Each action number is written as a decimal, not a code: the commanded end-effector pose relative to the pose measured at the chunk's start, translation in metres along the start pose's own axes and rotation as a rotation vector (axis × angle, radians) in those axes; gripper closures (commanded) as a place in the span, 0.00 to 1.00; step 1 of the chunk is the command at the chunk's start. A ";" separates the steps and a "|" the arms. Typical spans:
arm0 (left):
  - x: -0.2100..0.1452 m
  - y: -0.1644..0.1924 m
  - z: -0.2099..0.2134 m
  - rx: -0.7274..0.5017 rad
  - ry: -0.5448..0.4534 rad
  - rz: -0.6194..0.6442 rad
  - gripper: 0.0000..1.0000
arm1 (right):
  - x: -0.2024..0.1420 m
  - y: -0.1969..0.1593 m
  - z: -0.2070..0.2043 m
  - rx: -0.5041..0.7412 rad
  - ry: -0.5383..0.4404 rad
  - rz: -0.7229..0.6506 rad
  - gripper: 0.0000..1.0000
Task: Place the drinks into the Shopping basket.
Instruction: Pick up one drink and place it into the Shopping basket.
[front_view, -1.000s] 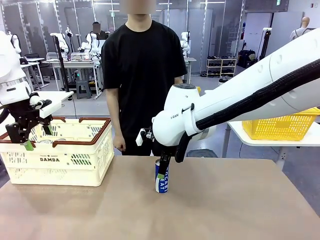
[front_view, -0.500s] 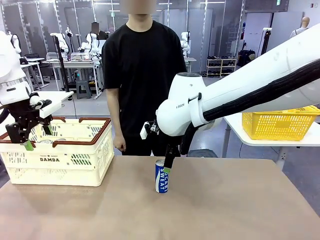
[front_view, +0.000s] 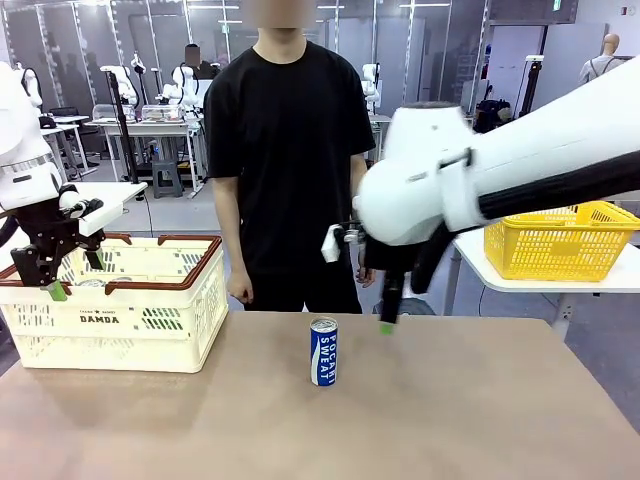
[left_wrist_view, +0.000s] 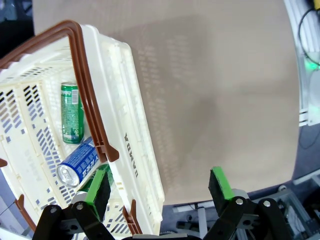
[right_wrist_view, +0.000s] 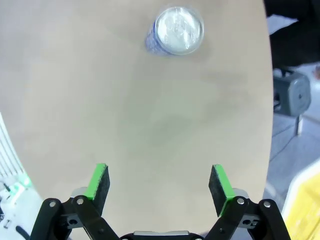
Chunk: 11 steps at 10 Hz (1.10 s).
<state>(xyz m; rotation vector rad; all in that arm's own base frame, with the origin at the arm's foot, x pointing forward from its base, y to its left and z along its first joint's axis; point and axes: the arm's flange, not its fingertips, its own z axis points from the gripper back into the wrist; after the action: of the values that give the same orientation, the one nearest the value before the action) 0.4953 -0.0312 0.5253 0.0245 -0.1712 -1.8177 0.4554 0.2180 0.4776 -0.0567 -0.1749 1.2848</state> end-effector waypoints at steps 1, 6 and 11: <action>0.002 -0.001 0.002 -0.002 0.015 0.014 0.00 | -0.062 0.020 0.017 -0.015 0.058 -0.021 0.00; 0.002 -0.001 0.002 -0.002 0.015 0.014 0.00 | -0.147 0.033 0.015 -0.018 0.001 -0.166 0.00; 0.003 0.005 -0.001 0.011 -0.003 0.006 0.00 | -0.152 0.032 0.016 0.000 0.011 -0.183 0.00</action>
<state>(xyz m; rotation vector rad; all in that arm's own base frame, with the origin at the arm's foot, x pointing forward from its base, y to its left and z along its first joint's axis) 0.4956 -0.0316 0.5248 0.0239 -0.1709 -1.8187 0.3818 0.0816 0.4721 -0.0423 -0.1705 1.1041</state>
